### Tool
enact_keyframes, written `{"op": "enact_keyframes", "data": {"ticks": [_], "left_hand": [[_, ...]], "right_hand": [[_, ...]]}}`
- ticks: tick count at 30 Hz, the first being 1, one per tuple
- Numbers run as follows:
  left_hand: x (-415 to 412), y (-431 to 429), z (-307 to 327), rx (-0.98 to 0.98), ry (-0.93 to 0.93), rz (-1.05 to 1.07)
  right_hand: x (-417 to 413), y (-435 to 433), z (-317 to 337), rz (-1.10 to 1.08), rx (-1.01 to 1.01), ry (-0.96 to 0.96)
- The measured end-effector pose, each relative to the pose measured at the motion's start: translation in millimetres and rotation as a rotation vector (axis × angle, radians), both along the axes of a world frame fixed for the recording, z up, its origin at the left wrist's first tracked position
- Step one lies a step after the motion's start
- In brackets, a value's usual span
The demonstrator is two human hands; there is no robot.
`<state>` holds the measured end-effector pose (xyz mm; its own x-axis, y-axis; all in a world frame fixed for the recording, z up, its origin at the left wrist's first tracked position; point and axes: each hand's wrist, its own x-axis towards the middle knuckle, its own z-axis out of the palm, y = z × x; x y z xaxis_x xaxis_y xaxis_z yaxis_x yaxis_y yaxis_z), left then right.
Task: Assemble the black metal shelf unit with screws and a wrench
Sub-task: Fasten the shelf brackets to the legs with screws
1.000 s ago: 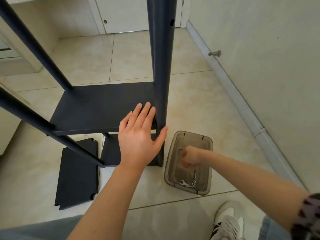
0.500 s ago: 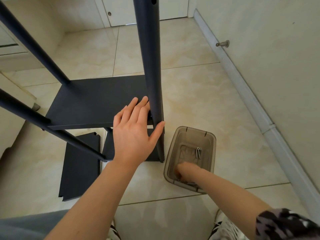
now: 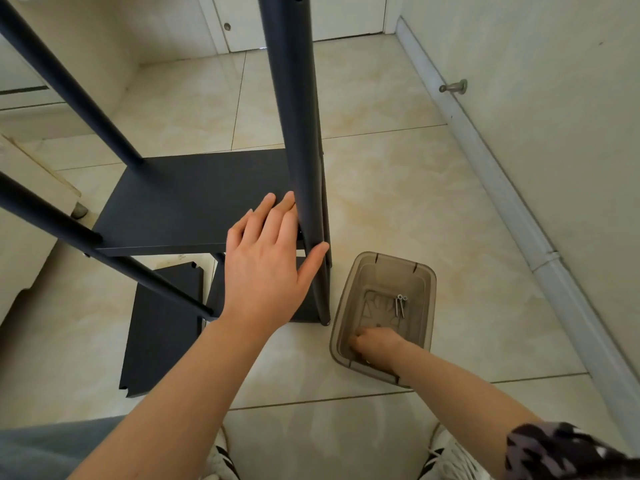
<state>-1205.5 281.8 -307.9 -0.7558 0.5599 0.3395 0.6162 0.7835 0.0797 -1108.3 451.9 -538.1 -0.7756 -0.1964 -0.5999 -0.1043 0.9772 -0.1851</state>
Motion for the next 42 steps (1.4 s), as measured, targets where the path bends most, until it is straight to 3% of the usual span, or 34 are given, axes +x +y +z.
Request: {"op": "enact_keyframes", "data": {"ticks": [6, 15, 23, 31, 36, 42], "left_hand": [[-0.1, 1.1, 6.6, 0.003, -0.062, 0.0], [-5.4, 9.6, 26.0, 0.171, -0.342, 0.004], [-4.5, 17.3, 46.4, 0.197, -0.517, 0.107], [-16.4, 21.1, 56.2, 0.202, -0.524, 0.133], [-29.5, 13.4, 68.0, 0.294, -0.534, 0.142], [-57.0, -8.8, 97.9, 0.491, -0.581, 0.183]], "right_hand": [[7.5, 33.0, 5.5, -0.044, -0.031, -0.019], [-12.2, 50.7, 49.5, -0.373, -0.266, 0.107], [-36.1, 45.2, 134.5, -0.846, -0.735, 0.352], [-59.2, 6.1, 189.9, -1.192, -1.121, 0.435], [-76.3, -14.7, 211.4, -1.26, -1.119, 0.413], [-110.1, -39.1, 241.2, -1.187, -1.034, 0.45]]}}
